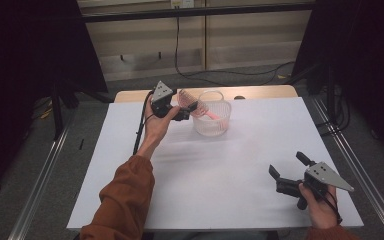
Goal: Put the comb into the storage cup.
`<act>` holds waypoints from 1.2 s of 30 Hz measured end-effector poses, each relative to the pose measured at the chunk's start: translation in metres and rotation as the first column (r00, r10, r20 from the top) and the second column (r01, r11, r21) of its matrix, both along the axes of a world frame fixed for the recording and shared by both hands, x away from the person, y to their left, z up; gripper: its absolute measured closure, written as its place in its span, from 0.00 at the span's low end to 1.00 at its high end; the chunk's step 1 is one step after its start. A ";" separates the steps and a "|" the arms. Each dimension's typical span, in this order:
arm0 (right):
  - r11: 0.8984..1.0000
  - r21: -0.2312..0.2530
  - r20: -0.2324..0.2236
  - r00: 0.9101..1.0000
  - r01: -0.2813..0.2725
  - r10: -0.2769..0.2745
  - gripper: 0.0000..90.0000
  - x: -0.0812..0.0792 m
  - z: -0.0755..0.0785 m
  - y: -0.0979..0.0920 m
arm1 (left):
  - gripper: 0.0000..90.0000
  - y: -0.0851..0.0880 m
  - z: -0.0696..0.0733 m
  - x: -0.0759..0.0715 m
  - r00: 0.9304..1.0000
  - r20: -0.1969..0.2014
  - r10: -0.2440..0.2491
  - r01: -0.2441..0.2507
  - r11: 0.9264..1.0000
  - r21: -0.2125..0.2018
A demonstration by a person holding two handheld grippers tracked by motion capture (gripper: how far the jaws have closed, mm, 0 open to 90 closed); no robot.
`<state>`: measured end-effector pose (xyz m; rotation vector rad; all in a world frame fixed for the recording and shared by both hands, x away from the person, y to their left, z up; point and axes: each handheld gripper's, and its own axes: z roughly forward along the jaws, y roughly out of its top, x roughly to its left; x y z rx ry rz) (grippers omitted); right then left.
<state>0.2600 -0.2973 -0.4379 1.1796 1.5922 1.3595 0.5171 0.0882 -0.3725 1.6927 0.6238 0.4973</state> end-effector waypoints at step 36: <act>1.000 -0.012 0.019 1.000 0.017 -0.017 0.00 -0.005 0.002 0.003 | 0.04 0.033 0.005 -0.051 0.999 0.000 0.032 -0.032 0.999 -0.019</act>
